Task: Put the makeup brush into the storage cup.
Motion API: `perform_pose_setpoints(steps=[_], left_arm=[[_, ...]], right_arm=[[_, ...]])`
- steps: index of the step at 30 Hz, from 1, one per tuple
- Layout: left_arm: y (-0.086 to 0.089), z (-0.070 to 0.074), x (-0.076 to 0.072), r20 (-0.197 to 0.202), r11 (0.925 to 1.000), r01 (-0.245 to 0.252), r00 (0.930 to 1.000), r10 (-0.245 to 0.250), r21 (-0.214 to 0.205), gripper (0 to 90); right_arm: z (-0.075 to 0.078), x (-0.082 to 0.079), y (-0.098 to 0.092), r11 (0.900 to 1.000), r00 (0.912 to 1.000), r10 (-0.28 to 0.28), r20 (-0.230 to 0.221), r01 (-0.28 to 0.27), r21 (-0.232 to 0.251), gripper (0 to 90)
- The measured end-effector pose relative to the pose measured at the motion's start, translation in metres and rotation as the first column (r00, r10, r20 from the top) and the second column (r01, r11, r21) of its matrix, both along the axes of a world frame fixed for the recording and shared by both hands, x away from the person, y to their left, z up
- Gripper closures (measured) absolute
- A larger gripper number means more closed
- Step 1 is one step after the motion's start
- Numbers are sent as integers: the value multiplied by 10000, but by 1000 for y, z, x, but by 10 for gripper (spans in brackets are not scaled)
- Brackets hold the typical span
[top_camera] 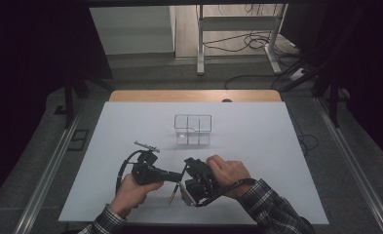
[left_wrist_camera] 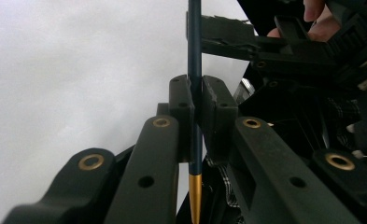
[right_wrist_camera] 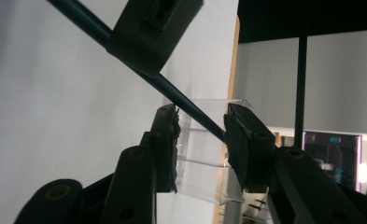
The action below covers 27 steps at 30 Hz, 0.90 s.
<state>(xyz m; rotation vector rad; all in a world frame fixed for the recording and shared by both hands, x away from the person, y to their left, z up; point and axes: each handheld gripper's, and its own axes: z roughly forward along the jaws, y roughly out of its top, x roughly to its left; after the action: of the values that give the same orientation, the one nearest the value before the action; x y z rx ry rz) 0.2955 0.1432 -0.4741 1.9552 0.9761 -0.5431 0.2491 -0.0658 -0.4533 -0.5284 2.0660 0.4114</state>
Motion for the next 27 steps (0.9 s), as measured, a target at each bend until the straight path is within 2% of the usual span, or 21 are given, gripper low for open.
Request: perform_pose_setpoints(steps=[1, 4, 7, 13, 17, 19, 20, 24, 27], left_arm=[[0, 0, 0, -24, 10000, 26, 10000, -26, -19, 841], [-1, -1, 0, -34, 10000, 53, 10000, -53, -42, 840], [-1, -1, 0, -54, 9999, 104, 9999, -104, 1, 840], [2, 1, 0, -2, 10000, -26, 10000, 26, -91, 839], [8, 4, 1, 265, 9990, -313, 9991, 321, -308, 830], [10, 5, 1, 540, 9980, -480, 9973, 501, -405, 815], [11, 6, 1, 658, 9970, -625, 9957, 654, -458, 778], [18, 10, 1, 1180, 9907, -1256, 9843, 1310, -522, 641], [27, 14, 1, 1556, 9848, -1591, 9734, 1684, -701, 584]], right_arm=[[-1, 0, 0, 9997, 9998, 86, 173, -82, -218, 650], [-3, 0, 1, 9988, 9987, 260, 439, -242, -417, 667], [-5, 0, 2, 9955, 9957, 511, 772, -446, -836, 686], [-9, -1, 2, 9888, 9938, 683, 880, -557, -1385, 777], [-13, -1, -1, 9857, 9977, 528, 434, -451, -1625, 854], [-13, -1, -2, 9902, 9993, 356, 90, -340, -1353, 857], [-11, 0, -2, 9914, 9997, 260, -45, -263, -1280, 857], [-8, 0, -5, 9951, 9983, -7, -574, -50, -983, 858], [-7, 2, -9, 9973, 9954, -191, -937, 123, -726, 858]])
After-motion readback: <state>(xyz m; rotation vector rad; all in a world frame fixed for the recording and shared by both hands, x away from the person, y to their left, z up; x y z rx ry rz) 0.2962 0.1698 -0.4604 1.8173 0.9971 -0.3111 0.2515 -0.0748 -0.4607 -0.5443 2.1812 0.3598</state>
